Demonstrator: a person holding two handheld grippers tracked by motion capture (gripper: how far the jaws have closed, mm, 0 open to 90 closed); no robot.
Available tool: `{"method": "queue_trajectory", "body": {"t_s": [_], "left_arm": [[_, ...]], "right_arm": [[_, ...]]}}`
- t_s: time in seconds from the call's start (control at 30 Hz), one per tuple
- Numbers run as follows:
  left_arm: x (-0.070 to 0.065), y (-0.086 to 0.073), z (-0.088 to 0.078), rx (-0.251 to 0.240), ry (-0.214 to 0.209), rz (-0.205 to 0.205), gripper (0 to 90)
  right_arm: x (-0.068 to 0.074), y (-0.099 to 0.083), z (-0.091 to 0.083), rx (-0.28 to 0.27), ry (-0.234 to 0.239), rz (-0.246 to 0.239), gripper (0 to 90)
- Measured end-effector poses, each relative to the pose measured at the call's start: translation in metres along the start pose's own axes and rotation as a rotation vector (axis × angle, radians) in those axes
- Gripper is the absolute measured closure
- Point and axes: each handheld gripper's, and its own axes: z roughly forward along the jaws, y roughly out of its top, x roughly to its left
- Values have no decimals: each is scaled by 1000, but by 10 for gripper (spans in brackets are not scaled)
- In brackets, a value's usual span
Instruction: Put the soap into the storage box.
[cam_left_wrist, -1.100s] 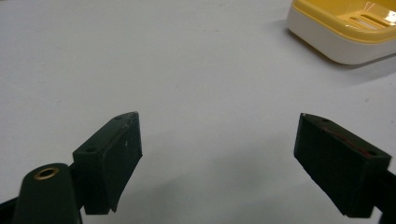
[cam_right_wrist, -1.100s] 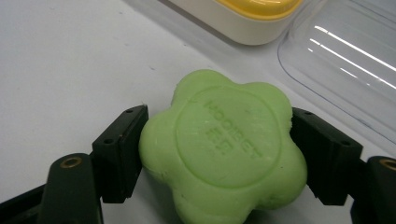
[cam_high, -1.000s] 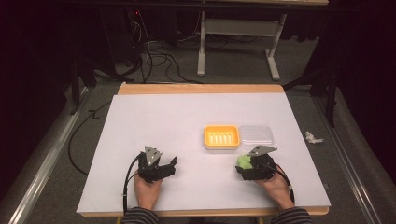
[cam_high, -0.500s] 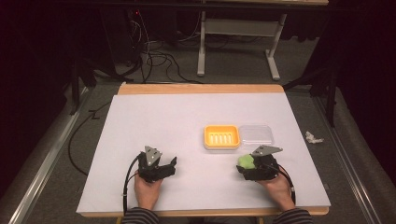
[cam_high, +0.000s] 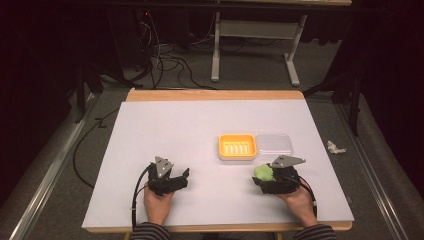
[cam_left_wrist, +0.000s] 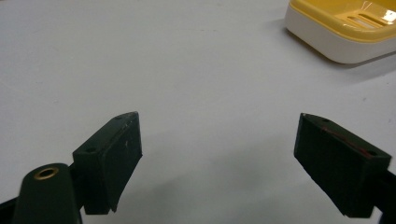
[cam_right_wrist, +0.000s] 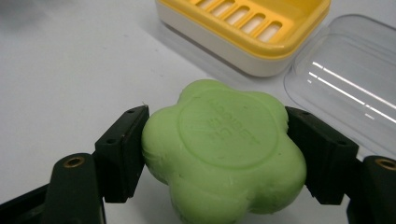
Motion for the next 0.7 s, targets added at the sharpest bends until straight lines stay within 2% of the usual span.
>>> {"method": "queue_trajectory", "body": {"t_s": [0.37, 0.57, 0.7], "left_arm": [[0, 0, 0, -1, 1, 1, 156], [0, 0, 0, -1, 2, 3, 157], [0, -1, 0, -1, 3, 7, 156]], "right_arm": [[-3, 21, -17, -58, -8, -25, 271], [-5, 34, -20, -74, -4, -43, 271], [-8, 49, -18, -84, 3, -60, 271]]}}
